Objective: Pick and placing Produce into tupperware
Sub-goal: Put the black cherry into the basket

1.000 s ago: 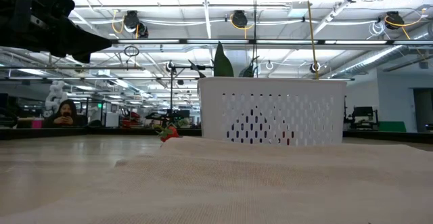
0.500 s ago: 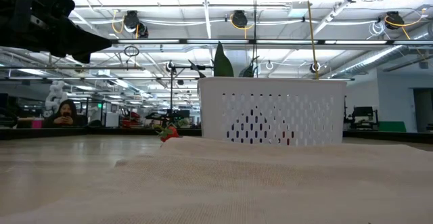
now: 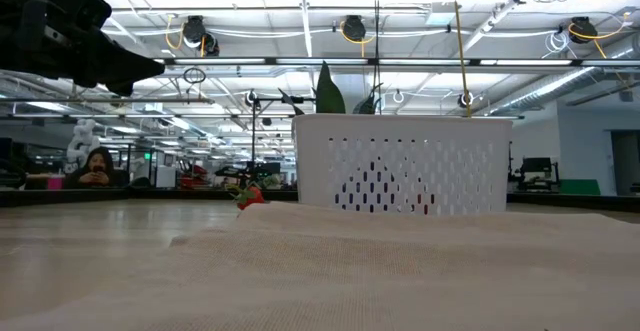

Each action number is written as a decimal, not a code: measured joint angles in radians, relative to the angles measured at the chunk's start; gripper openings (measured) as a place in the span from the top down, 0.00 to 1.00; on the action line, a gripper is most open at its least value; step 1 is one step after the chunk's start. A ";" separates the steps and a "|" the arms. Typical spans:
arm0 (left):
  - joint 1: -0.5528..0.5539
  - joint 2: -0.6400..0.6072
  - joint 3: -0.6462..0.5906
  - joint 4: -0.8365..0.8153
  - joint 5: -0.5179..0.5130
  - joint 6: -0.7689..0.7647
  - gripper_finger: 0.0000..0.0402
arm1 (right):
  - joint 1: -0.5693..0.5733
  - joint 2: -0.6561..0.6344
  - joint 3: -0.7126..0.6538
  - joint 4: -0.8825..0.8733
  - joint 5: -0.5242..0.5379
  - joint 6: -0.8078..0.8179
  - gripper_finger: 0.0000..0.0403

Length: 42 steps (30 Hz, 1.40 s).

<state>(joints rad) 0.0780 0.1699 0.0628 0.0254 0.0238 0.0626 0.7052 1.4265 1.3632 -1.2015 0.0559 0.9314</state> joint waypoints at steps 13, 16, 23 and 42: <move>0.000 0.000 0.000 0.000 0.000 0.010 0.96 | 0.000 0.000 -0.001 0.000 -0.007 0.017 1.00; 0.000 0.000 0.000 0.000 0.000 0.010 0.96 | 0.000 0.000 -0.001 0.000 -0.007 0.018 1.00; 0.000 0.000 0.000 0.000 0.000 0.012 0.96 | 0.000 0.000 -0.001 0.000 -0.008 0.015 1.00; 0.000 0.000 0.000 0.000 0.000 0.012 0.96 | 0.043 0.000 -0.002 0.004 0.000 0.036 0.75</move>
<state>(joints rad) 0.0780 0.1699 0.0628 0.0250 0.0238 0.0746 0.7483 1.4269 1.3613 -1.1976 0.0562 0.9676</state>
